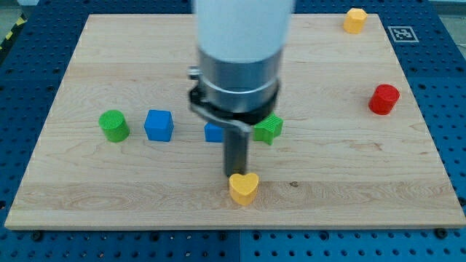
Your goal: Move the heart diagonally bottom right to the green star
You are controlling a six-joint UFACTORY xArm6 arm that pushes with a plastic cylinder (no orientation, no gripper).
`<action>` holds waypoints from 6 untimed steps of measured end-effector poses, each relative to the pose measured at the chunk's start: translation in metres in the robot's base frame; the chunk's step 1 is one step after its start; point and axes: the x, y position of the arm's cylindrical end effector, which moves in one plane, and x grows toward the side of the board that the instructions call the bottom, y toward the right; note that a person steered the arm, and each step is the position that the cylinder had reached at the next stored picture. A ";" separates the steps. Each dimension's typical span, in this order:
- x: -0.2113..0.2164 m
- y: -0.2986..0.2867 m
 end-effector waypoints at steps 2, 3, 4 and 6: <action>0.026 -0.051; 0.027 -0.043; 0.040 -0.017; 0.054 -0.006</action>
